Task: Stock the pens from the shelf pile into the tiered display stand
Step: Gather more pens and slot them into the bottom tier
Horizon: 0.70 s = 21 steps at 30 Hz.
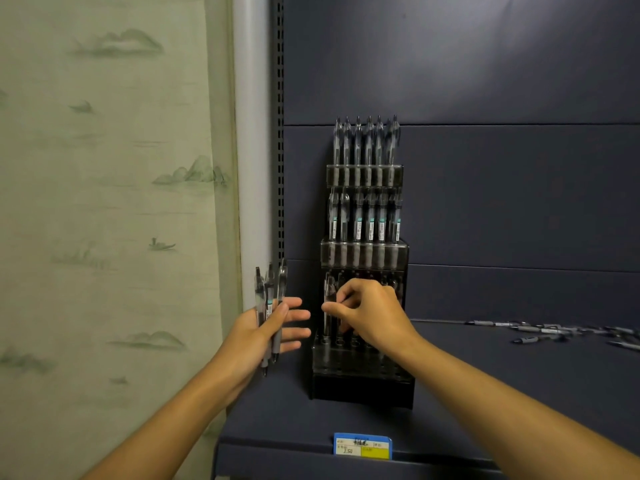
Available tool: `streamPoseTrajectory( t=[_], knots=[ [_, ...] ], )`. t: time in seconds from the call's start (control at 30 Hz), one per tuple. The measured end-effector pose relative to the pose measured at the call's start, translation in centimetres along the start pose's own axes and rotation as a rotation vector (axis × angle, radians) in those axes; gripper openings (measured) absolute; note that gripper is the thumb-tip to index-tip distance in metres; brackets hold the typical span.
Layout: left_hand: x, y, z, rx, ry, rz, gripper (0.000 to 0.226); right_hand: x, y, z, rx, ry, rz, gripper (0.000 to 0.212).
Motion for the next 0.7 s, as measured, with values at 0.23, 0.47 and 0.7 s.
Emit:
streamPoseTrajectory(
  t=[0.23, 0.47, 0.7],
  knots=[
    [-1.9, 2.3, -0.1, -0.042, -0.069, -0.044, 0.029, 2.8, -3.9, 0.1, 0.082, 0.002, 0.192, 0.026],
    [-5.7, 3.2, -0.8, -0.037, -0.189, -0.035, 0.026, 2.2, -6.8, -0.5, 0.156, -0.096, 0.367, 0.007],
    [-4.0, 2.1, -0.6, 0.001, -0.163, -0.012, 0.027, 5.6, -5.2, -0.1, 0.101, 0.093, 0.389, 0.01]
  ],
)
Point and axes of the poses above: each hand's wrist, its own z-axis towards the middle knuckle, its own x-axis out of the back of the hand, y = z × x, the point moved 10 cm from there along z, towards the middle knuckle
